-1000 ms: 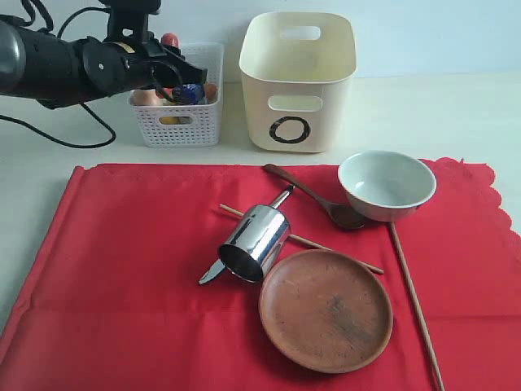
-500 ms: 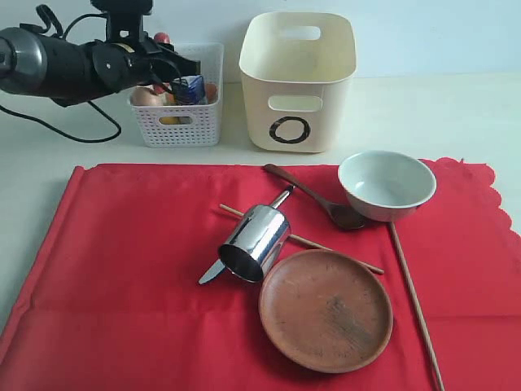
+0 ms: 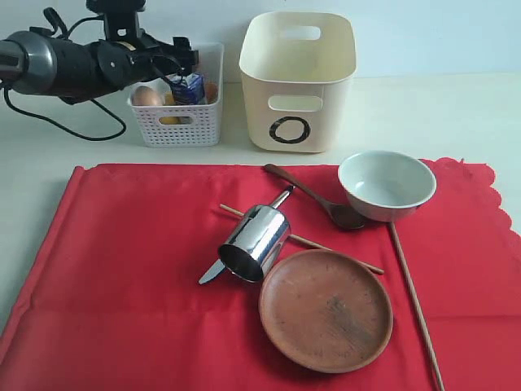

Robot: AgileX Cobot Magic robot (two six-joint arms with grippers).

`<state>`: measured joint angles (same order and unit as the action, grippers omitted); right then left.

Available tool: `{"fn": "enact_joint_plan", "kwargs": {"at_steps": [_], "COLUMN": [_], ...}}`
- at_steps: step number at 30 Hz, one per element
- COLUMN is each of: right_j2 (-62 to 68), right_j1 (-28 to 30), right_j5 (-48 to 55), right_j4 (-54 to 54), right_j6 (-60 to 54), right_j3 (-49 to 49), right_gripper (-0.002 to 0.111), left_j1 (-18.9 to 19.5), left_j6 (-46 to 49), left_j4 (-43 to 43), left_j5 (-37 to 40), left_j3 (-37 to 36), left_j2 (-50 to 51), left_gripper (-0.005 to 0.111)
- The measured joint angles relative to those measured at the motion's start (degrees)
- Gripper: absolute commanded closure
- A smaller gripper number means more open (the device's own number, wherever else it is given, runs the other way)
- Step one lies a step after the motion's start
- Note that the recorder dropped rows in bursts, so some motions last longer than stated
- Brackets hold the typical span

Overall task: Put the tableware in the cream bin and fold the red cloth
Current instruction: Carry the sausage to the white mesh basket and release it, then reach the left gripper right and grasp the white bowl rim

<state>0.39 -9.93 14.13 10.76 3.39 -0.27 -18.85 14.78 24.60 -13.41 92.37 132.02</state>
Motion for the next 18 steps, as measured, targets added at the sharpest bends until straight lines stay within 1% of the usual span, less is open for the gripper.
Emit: {"fn": "enact_joint_plan", "kwargs": {"at_steps": [10,18], "right_j2": [0.0,0.0], "right_j1": [0.0,0.0], "right_j5": [0.0,0.0], "right_j4": [0.0,0.0], "right_j6": [0.0,0.0], "right_j3": [0.0,0.0], "right_gripper": [0.108,0.108], "left_j1": [0.0,0.2], "left_j6": [0.0,3.1], "left_j4": [0.0,-0.3], "left_j5": [3.9,8.2], "left_j3": [0.0,0.0], "left_j2": [0.2,-1.9], "left_gripper": [0.014,0.014]}}
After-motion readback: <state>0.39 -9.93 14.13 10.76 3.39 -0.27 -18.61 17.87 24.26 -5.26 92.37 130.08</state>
